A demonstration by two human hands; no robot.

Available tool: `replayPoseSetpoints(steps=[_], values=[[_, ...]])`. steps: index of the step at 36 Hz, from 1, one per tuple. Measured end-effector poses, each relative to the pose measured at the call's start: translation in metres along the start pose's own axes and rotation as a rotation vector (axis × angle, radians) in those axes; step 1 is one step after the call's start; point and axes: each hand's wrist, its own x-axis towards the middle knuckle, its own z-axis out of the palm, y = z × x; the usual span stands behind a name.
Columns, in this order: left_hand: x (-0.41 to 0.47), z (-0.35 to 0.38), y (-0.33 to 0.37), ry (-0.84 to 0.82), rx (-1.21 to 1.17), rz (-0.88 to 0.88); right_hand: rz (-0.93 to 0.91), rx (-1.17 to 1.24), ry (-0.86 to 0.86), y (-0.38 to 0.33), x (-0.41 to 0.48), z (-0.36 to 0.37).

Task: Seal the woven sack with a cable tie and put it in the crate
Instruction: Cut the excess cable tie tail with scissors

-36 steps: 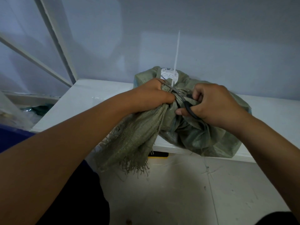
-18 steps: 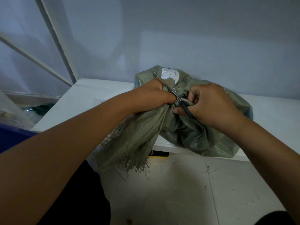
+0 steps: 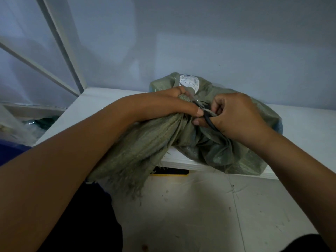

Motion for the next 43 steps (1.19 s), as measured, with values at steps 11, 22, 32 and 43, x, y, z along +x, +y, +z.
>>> replayPoseSetpoints(steps=[11,22,32,43], values=[[0.007,0.019,-0.007,0.085,0.142,0.048,-0.104,-0.329,0.007,-0.006,-0.006,0.002],[0.016,0.020,-0.012,0.047,0.174,0.086,-0.114,-0.405,-0.006,-0.009,-0.007,0.010],[0.019,0.018,-0.013,0.029,0.193,0.077,-0.113,-0.340,-0.060,-0.010,-0.006,0.011],[0.016,0.011,-0.022,0.094,0.187,0.125,-0.157,-0.214,-0.110,-0.003,-0.003,0.014]])
